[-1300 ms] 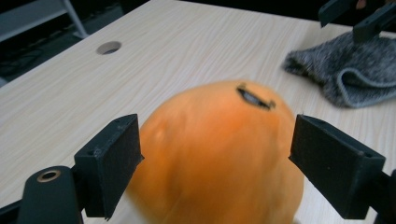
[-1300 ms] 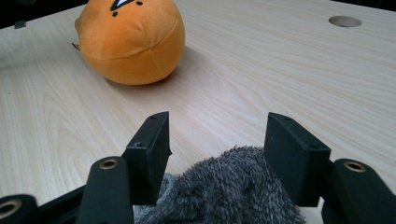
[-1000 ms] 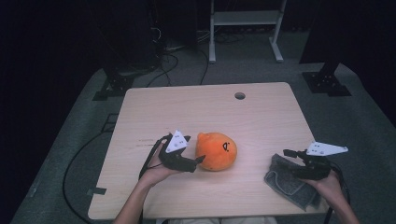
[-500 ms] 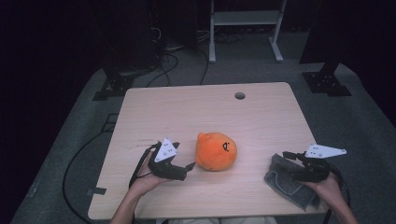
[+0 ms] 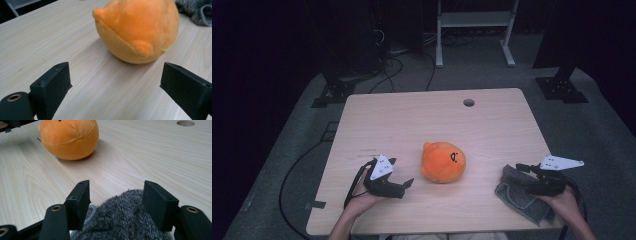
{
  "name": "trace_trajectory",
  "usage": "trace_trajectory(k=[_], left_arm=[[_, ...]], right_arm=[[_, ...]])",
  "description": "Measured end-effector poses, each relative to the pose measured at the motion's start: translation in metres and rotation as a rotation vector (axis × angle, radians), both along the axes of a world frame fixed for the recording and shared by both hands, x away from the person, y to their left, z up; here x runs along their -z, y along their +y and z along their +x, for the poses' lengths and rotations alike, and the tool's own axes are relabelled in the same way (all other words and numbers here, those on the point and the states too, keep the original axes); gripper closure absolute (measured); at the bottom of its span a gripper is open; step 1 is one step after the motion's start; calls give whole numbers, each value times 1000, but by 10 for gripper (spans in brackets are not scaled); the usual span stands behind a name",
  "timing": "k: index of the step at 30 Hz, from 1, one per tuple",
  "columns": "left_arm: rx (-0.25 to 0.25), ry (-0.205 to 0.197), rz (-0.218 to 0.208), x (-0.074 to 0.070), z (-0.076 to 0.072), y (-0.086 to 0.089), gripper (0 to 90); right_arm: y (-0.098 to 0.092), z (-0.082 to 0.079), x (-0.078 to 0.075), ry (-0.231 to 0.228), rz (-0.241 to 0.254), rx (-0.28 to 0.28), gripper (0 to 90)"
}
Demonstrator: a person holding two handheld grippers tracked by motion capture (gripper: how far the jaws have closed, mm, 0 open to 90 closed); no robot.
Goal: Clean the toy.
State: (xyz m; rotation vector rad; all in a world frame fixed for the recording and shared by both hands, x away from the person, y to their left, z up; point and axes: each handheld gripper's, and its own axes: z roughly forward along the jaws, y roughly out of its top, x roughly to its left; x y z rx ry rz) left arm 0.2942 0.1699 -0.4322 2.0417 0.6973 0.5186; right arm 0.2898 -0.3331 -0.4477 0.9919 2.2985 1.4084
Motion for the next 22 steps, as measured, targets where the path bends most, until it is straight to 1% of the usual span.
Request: trace_trajectory(k=[5, 11, 12, 14, 17, 21, 22], left_arm=[[-18, 9, 4, 5, -5, 9, 84], [-55, 24, 6, 18, -10, 18, 83], [-55, 27, 13, 20, -11, 19, 83], [-62, 35, 10, 24, -12, 22, 82], [-75, 43, 20, 31, -13, 25, 82], [-88, 40, 19, 33, -13, 27, 82], [-91, 43, 11, 33, -13, 27, 82]], right_arm=[[-1, -2, 0, -2, -1, -2, 373], [0, -6, 0, -9, 3, 1, 362], [0, -6, 1, -12, 2, 1, 359], [1, -7, 3, -14, -2, 2, 355], [1, -9, 7, -12, -5, 5, 349], [0, -11, 11, -19, -5, 13, 334], [0, -12, 12, -24, -1, 18, 331]])
